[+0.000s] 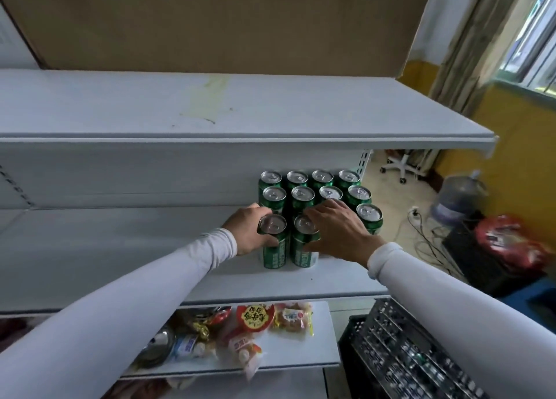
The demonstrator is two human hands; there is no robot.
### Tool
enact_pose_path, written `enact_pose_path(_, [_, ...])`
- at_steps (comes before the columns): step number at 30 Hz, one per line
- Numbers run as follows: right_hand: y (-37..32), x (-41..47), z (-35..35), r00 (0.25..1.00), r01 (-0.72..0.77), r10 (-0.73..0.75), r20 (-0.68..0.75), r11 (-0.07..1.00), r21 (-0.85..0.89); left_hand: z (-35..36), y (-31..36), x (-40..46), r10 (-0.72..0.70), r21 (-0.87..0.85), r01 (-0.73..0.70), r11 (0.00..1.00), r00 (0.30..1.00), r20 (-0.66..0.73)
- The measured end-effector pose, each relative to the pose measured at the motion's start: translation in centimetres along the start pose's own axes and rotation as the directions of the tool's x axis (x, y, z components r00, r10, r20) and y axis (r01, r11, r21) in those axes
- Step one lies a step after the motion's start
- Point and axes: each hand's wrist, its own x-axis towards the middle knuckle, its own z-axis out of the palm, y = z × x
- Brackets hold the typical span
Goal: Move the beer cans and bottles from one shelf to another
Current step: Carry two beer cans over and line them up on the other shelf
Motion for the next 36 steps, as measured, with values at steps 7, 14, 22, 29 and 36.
enact_pose_path(7, [1.4,1.6,0.1,0.998,-0.055,0.051,0.028,0.988,0.145,0.2,0.6,1.6,-0.033,-0.001,0.033,0.999,0.999,-0.020])
enact_pose_path(14, [1.7,1.8,0.2,0.994,-0.102,0.093,0.054,0.977,0.186,0.4,0.4,2.1,-0.051,0.019,0.051,0.998,0.998,-0.025])
enact_pose_path(22, [1.9,1.4,0.2,0.993,-0.108,0.094,0.073,0.970,0.217,0.0,0.8,0.9,-0.101,-0.004,0.101,0.995,0.995,-0.019])
enact_pose_path(29, [1.1,1.8,-1.4,0.996,-0.062,0.077,-0.035,0.949,0.310,-2.1,-1.1,-2.9,-0.180,0.123,0.180,0.976,0.984,-0.013])
enact_pose_path(36, [-9.0,5.5,-3.9,0.995,0.027,-0.051,0.082,0.964,0.264,-7.2,-5.1,-10.4,-0.236,0.178,0.233,0.956,0.972,-0.005])
